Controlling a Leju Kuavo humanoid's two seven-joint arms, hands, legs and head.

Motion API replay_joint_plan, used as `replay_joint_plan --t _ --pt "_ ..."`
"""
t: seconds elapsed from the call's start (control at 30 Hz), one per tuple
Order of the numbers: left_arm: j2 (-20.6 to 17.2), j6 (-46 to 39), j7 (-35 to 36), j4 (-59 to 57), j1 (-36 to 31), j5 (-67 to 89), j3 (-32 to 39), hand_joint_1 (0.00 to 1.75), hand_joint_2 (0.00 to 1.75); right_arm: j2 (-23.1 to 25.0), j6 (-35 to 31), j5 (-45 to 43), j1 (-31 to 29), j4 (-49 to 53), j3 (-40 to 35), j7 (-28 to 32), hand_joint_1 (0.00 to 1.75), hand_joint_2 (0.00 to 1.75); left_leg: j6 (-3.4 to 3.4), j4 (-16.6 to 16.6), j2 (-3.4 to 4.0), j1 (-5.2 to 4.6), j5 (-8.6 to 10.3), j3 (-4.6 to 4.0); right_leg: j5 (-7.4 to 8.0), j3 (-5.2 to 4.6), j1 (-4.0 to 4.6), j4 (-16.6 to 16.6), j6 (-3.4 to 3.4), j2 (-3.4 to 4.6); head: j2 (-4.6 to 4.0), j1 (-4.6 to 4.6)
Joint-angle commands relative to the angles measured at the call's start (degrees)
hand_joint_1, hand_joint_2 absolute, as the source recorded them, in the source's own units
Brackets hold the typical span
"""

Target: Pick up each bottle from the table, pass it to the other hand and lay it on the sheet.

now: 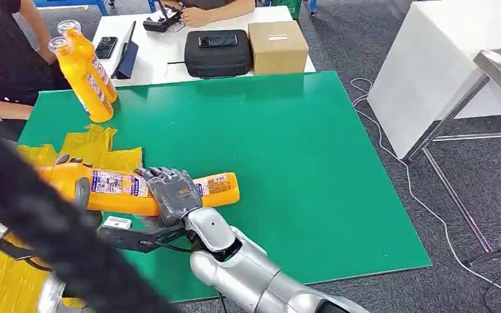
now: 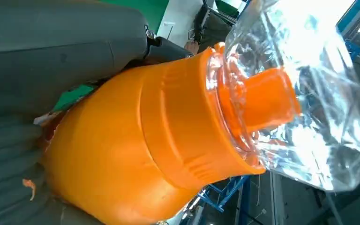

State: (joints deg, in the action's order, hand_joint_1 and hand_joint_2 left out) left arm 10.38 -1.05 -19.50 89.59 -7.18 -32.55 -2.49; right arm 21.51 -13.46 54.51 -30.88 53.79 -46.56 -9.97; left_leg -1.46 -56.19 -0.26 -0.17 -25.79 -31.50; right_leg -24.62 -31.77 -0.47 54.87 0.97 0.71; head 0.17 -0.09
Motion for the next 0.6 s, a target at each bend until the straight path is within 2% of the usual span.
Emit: replay_joint_plan --t 0.03,0.33,0.53,0.57,0.6 --pt "-0.3 -0.3 -0.1 -0.2 -2.7 -0.2 2.9 1.75 1.75 -3.2 0.5 0.5 -0.1 -1.5 -0.4 0.0 1.75 1.75 0.09 0.1 -0.12 0.09 -0.02 0.18 -0.04 0.26 0.1 -0.1 -0.02 -0.19 0.0 0.0" --pt "-0.1 -0.2 0.0 -1.2 -3.6 -0.4 3.0 1.75 1.75 -2.7 0.8 0.3 -1.1 -2.1 0.0 0.0 1.75 1.75 0.07 0.0 -0.11 0.08 -0.01 0.11 -0.03 0.18 0.08 -0.1 -0.02 -0.17 0.0 0.0" --pt "0.2 1.4 -0.2 -6.2 -6.5 -1.4 2.9 1.75 1.75 -3.2 -0.9 0.6 -1.5 -1.9 3.5 0.5 1.75 1.75 0.09 0.0 -0.26 0.07 0.03 0.13 -0.04 0.23 0.07 -0.1 -0.02 -0.32 0.0 0.0" --pt "0.3 1.4 -0.2 -6.1 -6.5 -1.4 2.8 1.75 1.75 -3.4 -2.0 0.8 -1.2 -1.0 3.9 1.2 0.0 1.75 0.06 0.0 -0.21 0.06 0.02 0.09 -0.03 0.17 0.06 -0.1 -0.01 -0.25 0.0 0.0" --pt "0.3 1.4 -0.2 -6.1 -6.4 -1.4 2.8 1.75 1.75 -3.4 -1.9 0.4 -1.0 -0.7 4.4 1.3 0.0 0.0 0.09 0.0 -0.26 0.08 0.02 0.13 -0.03 0.24 0.08 -0.1 -0.02 -0.32 0.0 0.0"
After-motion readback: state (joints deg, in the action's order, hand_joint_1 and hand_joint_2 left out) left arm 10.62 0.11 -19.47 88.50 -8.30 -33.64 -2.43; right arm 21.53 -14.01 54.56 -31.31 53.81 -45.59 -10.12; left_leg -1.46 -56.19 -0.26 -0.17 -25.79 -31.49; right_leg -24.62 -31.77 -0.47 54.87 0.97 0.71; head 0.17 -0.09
